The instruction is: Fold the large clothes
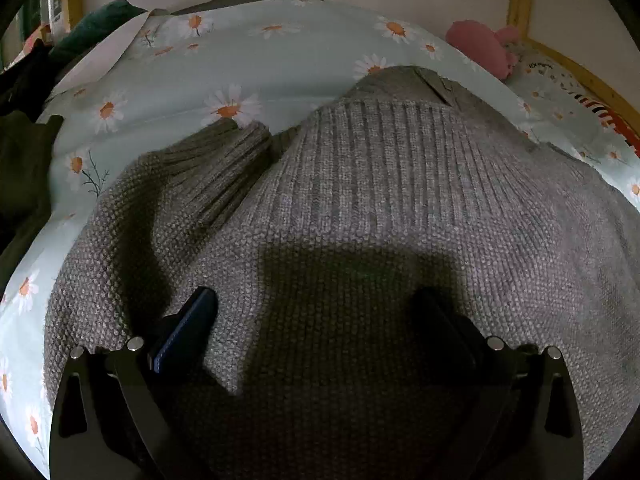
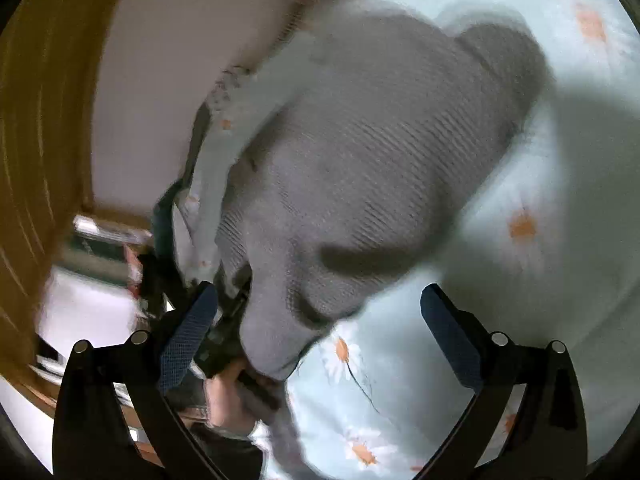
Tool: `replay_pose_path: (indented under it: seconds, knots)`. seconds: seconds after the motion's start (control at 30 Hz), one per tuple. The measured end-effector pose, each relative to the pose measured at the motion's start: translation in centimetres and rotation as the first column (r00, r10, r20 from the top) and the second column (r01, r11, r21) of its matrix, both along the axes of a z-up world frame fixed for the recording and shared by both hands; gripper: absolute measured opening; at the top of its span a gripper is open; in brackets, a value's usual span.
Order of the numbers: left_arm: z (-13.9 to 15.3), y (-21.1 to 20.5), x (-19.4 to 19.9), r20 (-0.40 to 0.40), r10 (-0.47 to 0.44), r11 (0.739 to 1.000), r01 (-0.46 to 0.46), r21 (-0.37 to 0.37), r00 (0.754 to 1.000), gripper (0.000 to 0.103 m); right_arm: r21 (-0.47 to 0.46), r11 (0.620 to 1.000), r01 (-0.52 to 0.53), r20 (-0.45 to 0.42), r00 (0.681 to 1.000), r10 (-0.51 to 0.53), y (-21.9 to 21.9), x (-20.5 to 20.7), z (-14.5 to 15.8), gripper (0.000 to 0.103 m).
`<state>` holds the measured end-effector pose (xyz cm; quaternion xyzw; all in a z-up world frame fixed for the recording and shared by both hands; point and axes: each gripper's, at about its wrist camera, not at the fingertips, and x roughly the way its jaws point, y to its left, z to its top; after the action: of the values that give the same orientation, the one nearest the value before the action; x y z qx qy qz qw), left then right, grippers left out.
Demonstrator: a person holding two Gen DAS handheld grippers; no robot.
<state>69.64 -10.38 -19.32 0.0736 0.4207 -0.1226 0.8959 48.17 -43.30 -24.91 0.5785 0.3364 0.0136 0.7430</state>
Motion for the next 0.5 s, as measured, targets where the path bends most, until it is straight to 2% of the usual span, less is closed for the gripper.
replay_pose_path:
  seconds: [0.07,0.17,0.23,0.37,0.4,0.43,0.47,0.5]
  knots:
    - [0.0,-0.1,0.0,0.001,-0.001,1.0,0.001,0.003,1.0,0.099,0.02,0.999,0.047,0.033,0.998,-0.048,-0.3,0.6,-0.9,0.101]
    - [-0.1,-0.2,0.1,0.003,0.002,1.0,-0.002,0.006,1.0,0.099,0.053,0.989,0.139,0.066,0.988,-0.142,-1.1,2.3,-0.5,0.101]
    - [-0.1,-0.3,0.0,0.005,0.003,1.0,-0.003,0.007,1.0,0.099,0.084,0.977,0.195,0.028,0.98,-0.198,-1.8,3.6,-0.9,0.101]
    - [-0.2,-0.3,0.0,0.01,0.004,1.0,-0.004,0.01,1.0,0.099,0.096,0.951,0.294,-0.113,0.952,-0.283,-2.4,6.5,-0.7,0.101]
    - [-0.2,-0.4,0.0,0.009,0.005,1.0,-0.005,0.01,1.0,0.099,0.12,0.942,0.314,-0.107,0.947,-0.302,-2.3,6.5,-0.5,0.101]
    - [-0.2,-0.4,0.0,0.009,0.005,1.0,-0.005,0.009,1.0,0.099,0.145,0.935,0.323,-0.068,0.946,-0.317,-2.3,6.3,-0.1,0.098]
    - [-0.2,-0.4,0.0,0.01,0.005,1.0,-0.005,0.01,1.0,0.099,0.142,0.94,0.309,0.023,0.949,-0.315,-2.4,5.7,1.1,0.085]
    - [-0.2,-0.5,0.0,0.014,0.005,1.0,-0.006,0.012,1.0,0.099,0.099,0.951,0.292,0.048,0.954,-0.297,-2.2,5.7,2.0,0.075]
